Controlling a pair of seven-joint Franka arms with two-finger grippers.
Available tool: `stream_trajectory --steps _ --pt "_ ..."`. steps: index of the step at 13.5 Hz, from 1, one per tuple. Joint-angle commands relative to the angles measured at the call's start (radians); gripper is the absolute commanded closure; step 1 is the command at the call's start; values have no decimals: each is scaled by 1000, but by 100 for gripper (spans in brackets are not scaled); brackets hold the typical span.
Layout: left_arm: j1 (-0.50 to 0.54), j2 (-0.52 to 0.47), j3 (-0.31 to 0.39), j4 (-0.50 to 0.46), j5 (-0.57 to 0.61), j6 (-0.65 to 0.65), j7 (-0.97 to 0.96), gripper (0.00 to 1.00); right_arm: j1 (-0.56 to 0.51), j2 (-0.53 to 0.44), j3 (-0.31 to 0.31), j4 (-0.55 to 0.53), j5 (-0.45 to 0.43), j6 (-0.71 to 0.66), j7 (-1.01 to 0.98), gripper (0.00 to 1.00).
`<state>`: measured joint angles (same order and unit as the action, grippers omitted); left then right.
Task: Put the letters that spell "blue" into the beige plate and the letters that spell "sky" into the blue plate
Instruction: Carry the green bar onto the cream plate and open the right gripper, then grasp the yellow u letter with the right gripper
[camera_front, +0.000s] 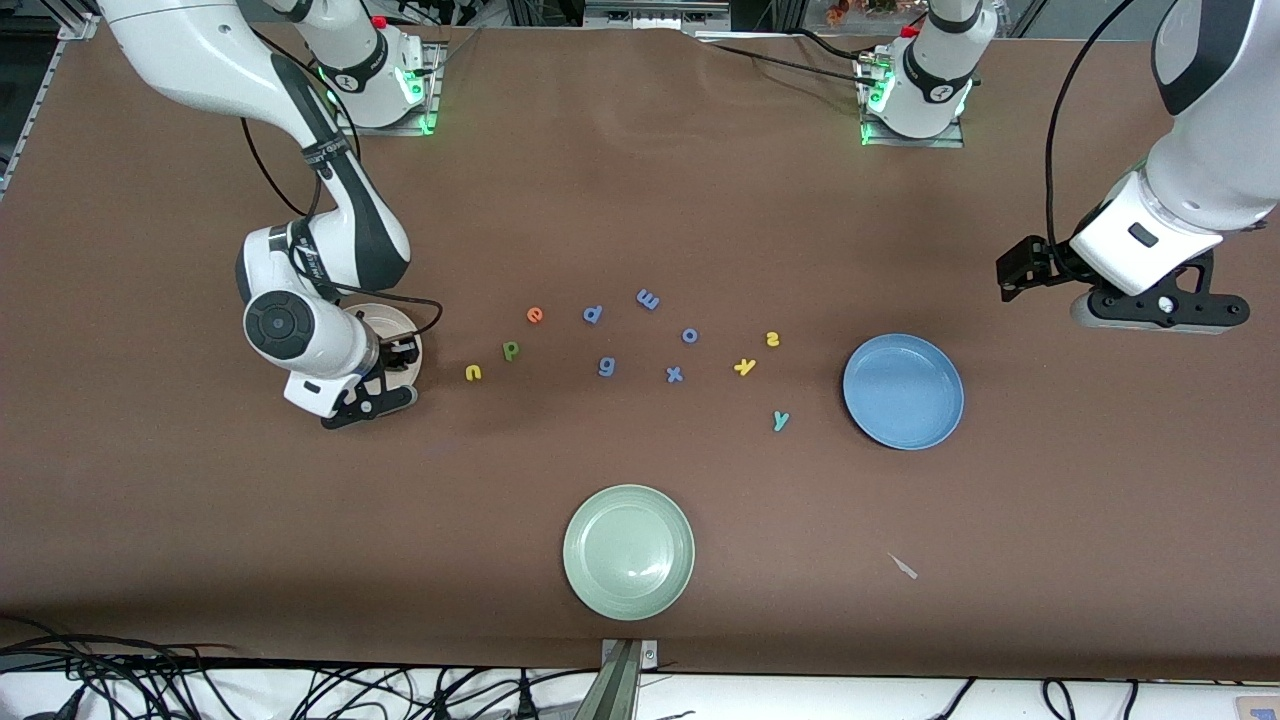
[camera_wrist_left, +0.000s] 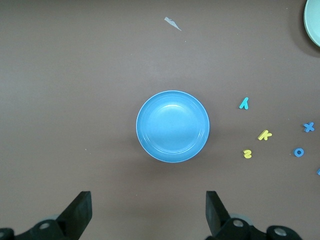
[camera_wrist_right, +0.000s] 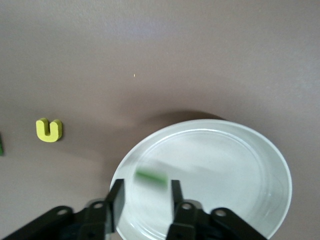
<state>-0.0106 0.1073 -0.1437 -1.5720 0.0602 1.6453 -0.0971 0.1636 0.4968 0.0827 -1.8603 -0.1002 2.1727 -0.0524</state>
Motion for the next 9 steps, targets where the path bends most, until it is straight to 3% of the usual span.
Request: stream_trajectory --steps 1,3,6,9 --pt "8 -21 1 -17 -28 7 25 0 -1 -9 3 -11 30 -7 -6 30" --pt "6 -21 1 -17 -28 7 25 0 1 -8 14 -10 62 -10 32 31" --pt "8 -21 1 -17 -28 5 25 0 4 34 92 16 53 16 231 31" --pt "6 -21 1 -17 -28 5 25 0 36 95 132 73 45 42 363 31"
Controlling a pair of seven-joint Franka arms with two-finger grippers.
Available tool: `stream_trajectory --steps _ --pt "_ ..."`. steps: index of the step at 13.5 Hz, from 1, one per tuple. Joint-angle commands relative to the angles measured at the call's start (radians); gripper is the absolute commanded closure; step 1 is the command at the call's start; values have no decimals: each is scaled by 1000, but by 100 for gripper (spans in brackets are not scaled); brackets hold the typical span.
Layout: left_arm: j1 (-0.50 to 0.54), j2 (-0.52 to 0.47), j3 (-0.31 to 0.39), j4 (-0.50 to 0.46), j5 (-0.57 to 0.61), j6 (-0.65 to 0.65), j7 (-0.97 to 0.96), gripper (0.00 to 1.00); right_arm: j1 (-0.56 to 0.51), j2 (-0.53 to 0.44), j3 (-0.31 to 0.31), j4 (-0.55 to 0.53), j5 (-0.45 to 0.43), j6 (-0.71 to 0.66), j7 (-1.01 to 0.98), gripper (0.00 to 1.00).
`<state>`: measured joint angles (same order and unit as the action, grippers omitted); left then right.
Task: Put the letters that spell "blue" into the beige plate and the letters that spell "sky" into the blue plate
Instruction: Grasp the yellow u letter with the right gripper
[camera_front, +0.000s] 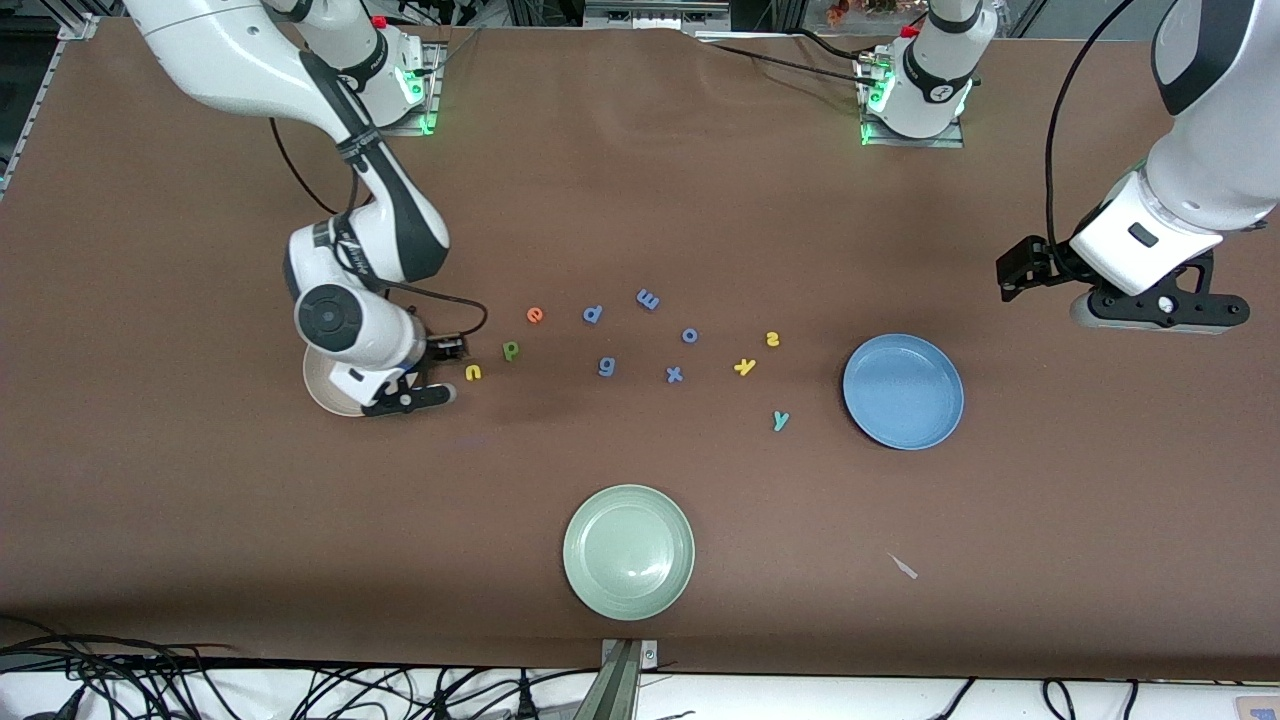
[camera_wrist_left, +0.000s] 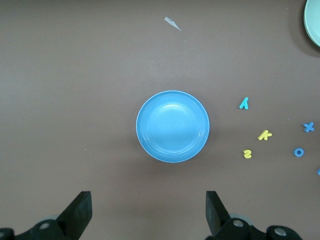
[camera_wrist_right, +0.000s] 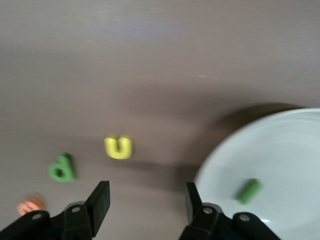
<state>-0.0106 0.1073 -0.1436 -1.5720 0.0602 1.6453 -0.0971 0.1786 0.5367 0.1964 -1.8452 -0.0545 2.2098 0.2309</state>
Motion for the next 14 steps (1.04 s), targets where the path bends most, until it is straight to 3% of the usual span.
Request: stream_trajectory --steps 1,3,7,14 --pt "6 -21 1 -17 -28 5 25 0 37 81 20 76 -36 7 118 31" --pt "8 -21 1 -17 -28 7 25 0 50 98 20 74 -94 43 134 31" --pt "8 -21 1 -17 -28 5 25 0 47 107 18 67 -102 56 130 31" --pt "6 -21 1 -17 -28 5 25 0 45 120 15 23 -102 130 130 46"
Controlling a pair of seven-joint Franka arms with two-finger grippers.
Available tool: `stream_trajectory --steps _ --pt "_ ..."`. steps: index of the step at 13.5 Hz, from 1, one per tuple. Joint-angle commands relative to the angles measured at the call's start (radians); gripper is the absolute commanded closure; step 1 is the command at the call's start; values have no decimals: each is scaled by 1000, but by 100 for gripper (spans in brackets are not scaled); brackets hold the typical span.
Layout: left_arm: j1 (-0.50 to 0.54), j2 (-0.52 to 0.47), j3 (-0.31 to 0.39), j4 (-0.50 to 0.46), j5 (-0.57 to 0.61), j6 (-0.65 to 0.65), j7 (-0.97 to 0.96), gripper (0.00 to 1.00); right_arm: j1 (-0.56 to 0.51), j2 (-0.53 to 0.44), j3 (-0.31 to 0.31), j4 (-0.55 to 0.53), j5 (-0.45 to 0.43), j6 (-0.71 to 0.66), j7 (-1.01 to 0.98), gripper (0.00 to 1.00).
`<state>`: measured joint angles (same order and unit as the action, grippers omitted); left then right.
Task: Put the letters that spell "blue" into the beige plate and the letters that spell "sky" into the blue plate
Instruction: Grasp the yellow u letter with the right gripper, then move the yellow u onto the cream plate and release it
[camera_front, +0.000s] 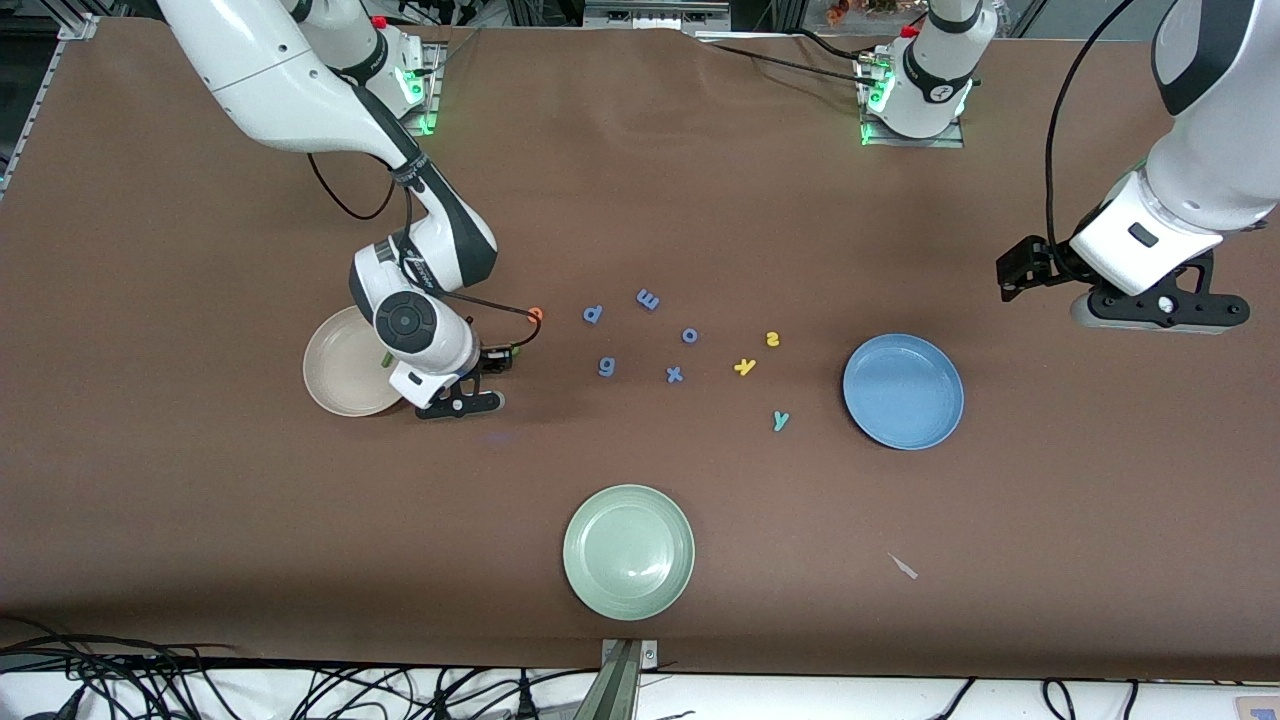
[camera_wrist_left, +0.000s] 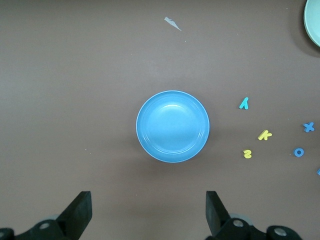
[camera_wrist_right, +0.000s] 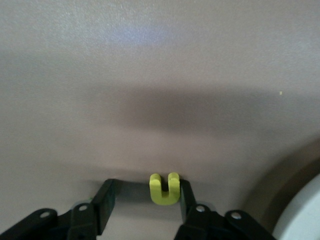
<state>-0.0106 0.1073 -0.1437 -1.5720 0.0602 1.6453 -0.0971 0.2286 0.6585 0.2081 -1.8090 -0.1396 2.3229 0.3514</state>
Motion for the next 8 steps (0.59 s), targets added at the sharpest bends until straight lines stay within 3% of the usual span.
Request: stream_trajectory --steps 1,5,8 --pt "8 -21 1 -17 -28 5 25 0 -5 -5 1 -18 -17 15 5 53" --pt "6 -21 1 -17 -28 5 25 0 -6 -28 -4 -15 -17 -23 -2 88" --pt "8 -21 1 -17 -28 5 25 0 -8 -77 -38 3 -6 -106 -96 88"
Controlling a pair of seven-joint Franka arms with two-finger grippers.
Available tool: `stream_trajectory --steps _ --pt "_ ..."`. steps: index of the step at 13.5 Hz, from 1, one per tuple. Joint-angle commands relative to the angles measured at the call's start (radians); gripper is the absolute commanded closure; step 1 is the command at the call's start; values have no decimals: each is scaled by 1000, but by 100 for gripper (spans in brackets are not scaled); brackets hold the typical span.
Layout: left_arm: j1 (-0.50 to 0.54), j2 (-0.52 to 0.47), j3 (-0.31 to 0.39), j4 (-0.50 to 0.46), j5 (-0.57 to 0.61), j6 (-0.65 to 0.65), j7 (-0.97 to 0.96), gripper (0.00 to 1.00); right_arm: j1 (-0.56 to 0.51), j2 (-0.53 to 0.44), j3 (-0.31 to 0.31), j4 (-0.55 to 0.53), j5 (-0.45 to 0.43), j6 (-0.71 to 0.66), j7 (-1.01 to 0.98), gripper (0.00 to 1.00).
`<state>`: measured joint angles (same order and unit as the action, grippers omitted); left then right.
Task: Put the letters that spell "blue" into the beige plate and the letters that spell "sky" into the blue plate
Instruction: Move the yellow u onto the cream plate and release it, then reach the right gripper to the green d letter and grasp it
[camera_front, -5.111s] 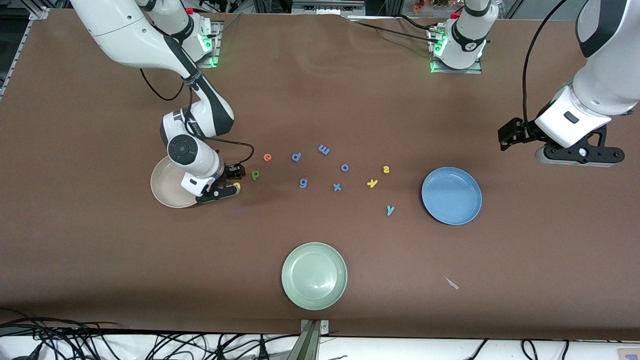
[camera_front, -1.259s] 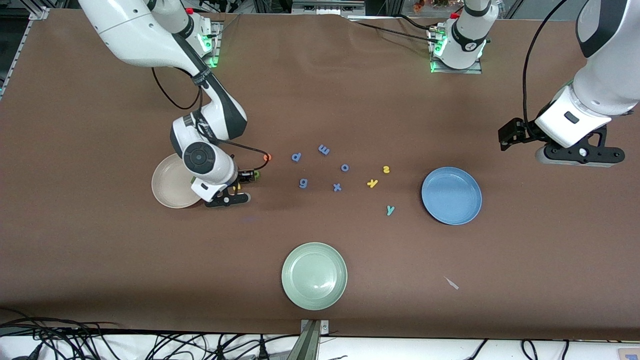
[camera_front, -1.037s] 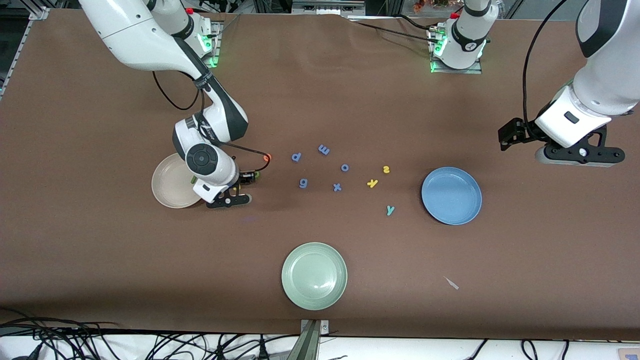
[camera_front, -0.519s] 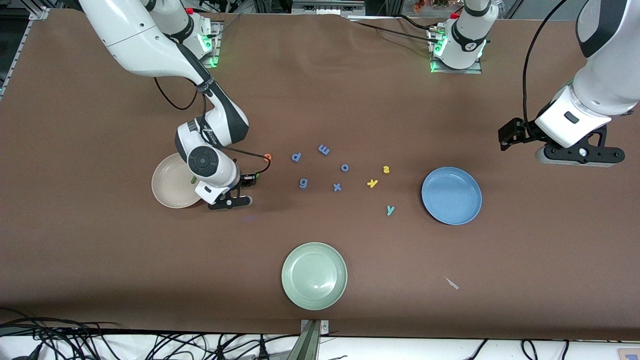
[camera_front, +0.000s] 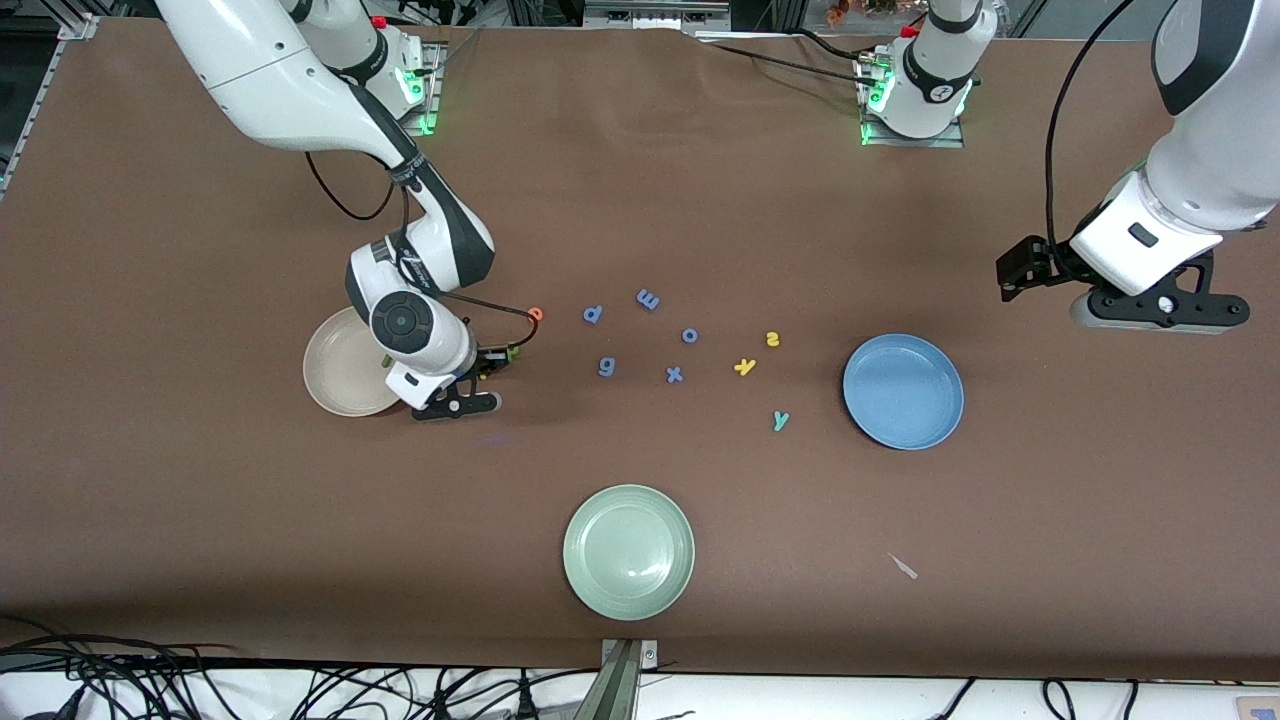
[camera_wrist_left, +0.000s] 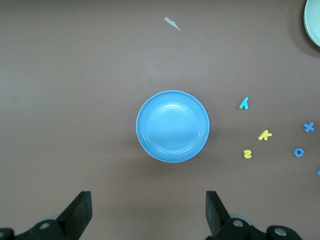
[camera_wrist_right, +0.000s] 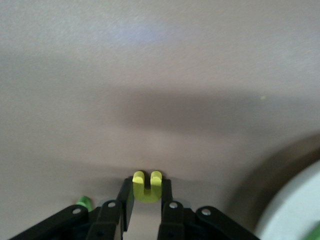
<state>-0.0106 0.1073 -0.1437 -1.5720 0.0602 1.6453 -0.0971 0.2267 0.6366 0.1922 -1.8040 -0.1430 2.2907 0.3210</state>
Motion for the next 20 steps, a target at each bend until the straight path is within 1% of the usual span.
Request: stream_trajectory --steps 1,2,4,6,7,8,10,11,13,14,16,17,18,20 --pt "8 -21 1 -17 -28 5 25 0 -7 -73 -45 12 2 -118 -135 88" --pt "8 -21 1 -17 -28 5 25 0 -15 -95 -66 15 2 -163 -207 88" --pt "8 -21 1 -17 -28 5 25 0 -24 -141 -103 15 -7 -204 -362 87" --pt "8 -21 1 -17 -28 5 25 0 -26 -149 -184 8 -10 -226 -486 82" --pt "8 -21 1 -17 -28 5 25 0 -36 -146 -210 -4 3 -217 -541 70" --pt "6 -21 1 -17 -28 5 25 0 -47 -141 -212 -12 12 -211 -556 62" --pt "6 -21 1 -17 -28 5 25 0 -47 -141 -209 -11 89 -224 -539 62" --pt "8 -21 1 -17 -28 5 25 0 -46 -143 -198 -9 109 -231 -498 61" --pt "8 -21 1 -17 -28 5 25 0 -46 -143 -136 -3 109 -247 -375 61" --pt "8 -21 1 -17 -28 5 25 0 -46 -141 -104 -3 108 -247 -293 59" --pt "6 -21 1 -17 -28 5 25 0 -44 -124 -27 -1 99 -237 -87 58" --pt "6 -21 1 -17 -28 5 25 0 -44 -112 16 2 88 -223 -4 58" --pt "6 -21 1 -17 -28 5 25 0 -43 -98 54 6 59 -193 65 58" --pt "8 -21 1 -17 -28 5 25 0 -40 -74 101 6 14 -137 179 58"
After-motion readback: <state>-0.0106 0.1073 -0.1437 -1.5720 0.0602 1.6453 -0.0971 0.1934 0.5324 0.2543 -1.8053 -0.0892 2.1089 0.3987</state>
